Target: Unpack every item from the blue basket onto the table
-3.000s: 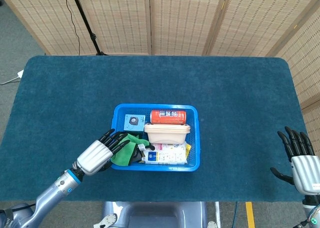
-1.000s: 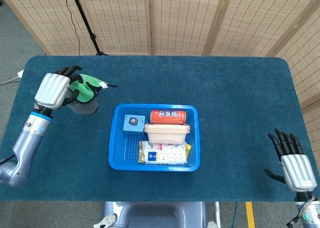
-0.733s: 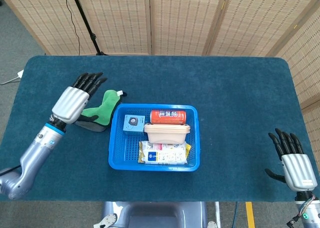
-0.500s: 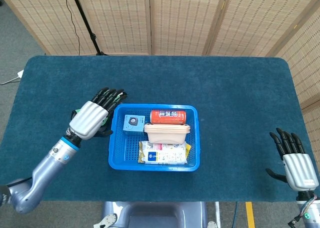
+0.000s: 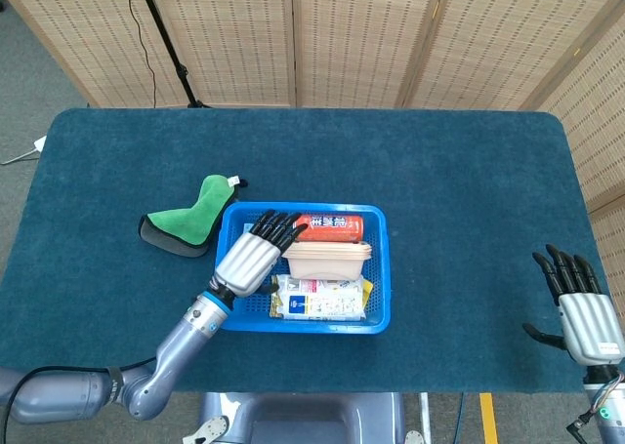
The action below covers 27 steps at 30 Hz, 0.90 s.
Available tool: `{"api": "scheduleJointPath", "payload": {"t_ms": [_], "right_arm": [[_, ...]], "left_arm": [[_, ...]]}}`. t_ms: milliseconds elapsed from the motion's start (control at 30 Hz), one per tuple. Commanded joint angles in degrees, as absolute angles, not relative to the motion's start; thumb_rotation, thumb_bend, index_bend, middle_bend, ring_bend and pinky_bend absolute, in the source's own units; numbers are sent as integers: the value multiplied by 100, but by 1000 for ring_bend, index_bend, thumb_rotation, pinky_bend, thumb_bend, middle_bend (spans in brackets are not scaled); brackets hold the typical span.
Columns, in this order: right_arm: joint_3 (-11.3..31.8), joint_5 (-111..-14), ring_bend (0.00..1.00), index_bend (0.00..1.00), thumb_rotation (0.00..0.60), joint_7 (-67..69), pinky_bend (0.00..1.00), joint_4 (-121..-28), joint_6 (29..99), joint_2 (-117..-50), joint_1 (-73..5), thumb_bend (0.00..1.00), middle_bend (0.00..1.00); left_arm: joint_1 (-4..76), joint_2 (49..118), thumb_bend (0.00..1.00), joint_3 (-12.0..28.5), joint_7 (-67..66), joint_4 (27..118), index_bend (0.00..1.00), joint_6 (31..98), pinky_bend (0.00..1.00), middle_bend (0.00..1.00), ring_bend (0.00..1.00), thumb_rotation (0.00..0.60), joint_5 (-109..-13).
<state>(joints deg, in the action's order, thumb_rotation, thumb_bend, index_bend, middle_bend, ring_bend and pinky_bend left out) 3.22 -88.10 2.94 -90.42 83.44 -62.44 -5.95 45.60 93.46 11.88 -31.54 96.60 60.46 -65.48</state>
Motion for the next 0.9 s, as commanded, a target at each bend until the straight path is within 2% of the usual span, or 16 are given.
{"api": "scheduleJointPath", "payload": {"t_ms": [33,167,367,500,533,600,667,733,900], "right_arm": [[331,-8782,0,0,600,377,0,-9052,8311,-6206,-609,0,0],[348,-8739,0,0,600,429,0,-9029,8270,-6196,-628,0,0],[368,-8645,0,0,600,473,0,-8957,8112,-6219,-700,0,0],[383,-8622,0,0,600,510,0,-8944,8086,-6221,-722,0,0],[385,-8618,0,0,600,517,0,-8940,8086,-6220,-723,0,0],[387,-8610,0,0,600,535,0,-8935,8081,-6216,-727,0,0],[389,-8603,0,0,600,545,0,-8931,8070,-6213,-734,0,0],[385,-8608,0,0,600,563,0,-8939,8063,-6205,-739,0,0],[384,-8608,0,0,600,579,0,-8945,8075,-6194,-737,0,0]], "left_arm": [[4685,9660,30,1199,-3225,9378,0,6072,10,0,0,600,-6428],[4750,9920,30,1215,-3249,9111,0,6135,52,0,0,600,-6446],[4839,10488,30,1234,-3443,8574,0,6394,242,0,0,600,-6539],[4934,10806,55,1325,-3640,8312,11,6449,290,3,34,600,-6439],[4936,10861,69,1341,-3626,8254,39,6523,314,19,68,600,-6502],[4928,10953,106,1341,-3592,8154,207,6648,402,141,218,600,-6622],[4924,11002,144,1308,-3592,8075,314,6693,451,233,306,600,-6707],[4918,11049,184,1313,-3592,8029,350,6724,475,269,337,600,-6740],[4881,11121,308,1323,-3628,7968,522,6843,558,416,446,600,-6818]]}}
